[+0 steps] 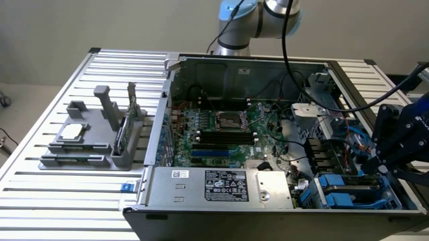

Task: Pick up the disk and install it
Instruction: 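Insert the first disk wire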

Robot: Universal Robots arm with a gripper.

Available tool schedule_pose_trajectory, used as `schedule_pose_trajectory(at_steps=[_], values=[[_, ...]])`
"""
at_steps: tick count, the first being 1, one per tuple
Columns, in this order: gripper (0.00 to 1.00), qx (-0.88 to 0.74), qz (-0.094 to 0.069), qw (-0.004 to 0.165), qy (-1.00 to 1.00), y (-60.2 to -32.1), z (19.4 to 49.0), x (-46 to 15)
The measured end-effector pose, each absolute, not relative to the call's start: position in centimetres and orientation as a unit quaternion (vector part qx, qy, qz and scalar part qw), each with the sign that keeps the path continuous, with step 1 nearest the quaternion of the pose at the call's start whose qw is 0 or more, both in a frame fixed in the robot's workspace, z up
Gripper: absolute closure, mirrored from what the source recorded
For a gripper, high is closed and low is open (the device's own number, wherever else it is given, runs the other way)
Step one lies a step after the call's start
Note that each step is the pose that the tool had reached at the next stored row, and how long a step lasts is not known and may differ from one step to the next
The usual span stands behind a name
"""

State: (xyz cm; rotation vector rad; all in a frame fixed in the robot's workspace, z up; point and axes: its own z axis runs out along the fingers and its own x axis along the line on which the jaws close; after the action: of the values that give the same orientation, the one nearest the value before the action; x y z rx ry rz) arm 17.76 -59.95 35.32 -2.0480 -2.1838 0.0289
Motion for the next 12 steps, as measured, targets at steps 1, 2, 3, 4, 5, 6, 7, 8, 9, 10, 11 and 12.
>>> schedule_pose_trajectory(at_steps=[1, 2, 3, 4, 5, 6, 7, 8, 9, 10, 11, 12], values=[[0.89, -0.682, 0.01, 0.074, -0.727, -59.99, 35.32, 17.76], [0.89, -0.683, 0.01, 0.074, -0.727, -60.05, 35.33, 17.76], [0.89, -0.683, 0.01, 0.074, -0.727, -60.13, 35.34, 17.76], [0.89, -0.684, 0.01, 0.074, -0.726, -60.23, 35.35, 17.77], [0.89, -0.685, 0.01, 0.075, -0.725, -60.31, 35.36, 17.78], [0.89, -0.685, 0.01, 0.075, -0.724, -60.38, 35.35, 17.83], [0.89, -0.686, 0.01, 0.075, -0.724, -60.42, 35.36, 17.89], [0.89, -0.686, 0.01, 0.075, -0.724, -60.44, 35.35, 17.97], [0.89, -0.686, 0.01, 0.075, -0.724, -60.44, 35.35, 18.03], [0.89, -0.686, 0.009, 0.076, -0.724, -60.45, 35.35, 18.08], [0.89, -0.686, 0.009, 0.076, -0.724, -60.48, 35.34, 18.12], [0.89, -0.686, 0.008, 0.077, -0.724, -60.55, 35.33, 18.15]])
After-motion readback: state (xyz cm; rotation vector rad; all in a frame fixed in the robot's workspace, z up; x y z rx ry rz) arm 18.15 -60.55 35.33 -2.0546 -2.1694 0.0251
